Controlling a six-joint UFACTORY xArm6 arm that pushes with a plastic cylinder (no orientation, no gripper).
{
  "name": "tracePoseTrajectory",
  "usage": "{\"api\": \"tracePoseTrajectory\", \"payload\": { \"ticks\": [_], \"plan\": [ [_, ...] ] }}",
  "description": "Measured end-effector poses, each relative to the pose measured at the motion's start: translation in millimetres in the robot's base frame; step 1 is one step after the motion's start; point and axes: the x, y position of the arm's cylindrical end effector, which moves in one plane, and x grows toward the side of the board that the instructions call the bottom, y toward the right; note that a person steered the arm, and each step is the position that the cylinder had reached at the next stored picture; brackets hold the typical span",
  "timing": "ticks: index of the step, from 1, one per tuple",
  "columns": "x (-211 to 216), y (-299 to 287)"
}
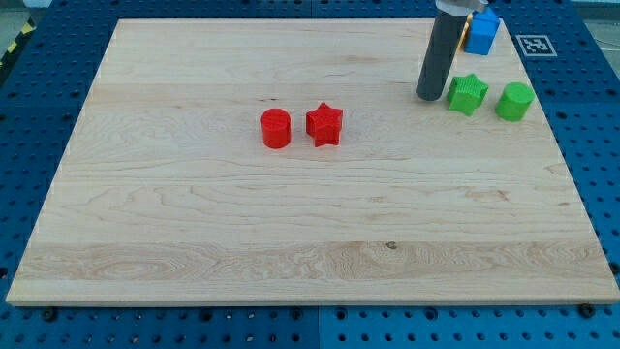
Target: Place the red star below the green circle
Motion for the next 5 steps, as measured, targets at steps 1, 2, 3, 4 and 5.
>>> {"api": "tracePoseTrajectory", "payload": {
  "ticks": [1, 2, 3, 4, 5],
  "plan": [
    [3, 17],
    [17, 27],
    [26, 29],
    [24, -18],
    [-5, -98]
  ]
}}
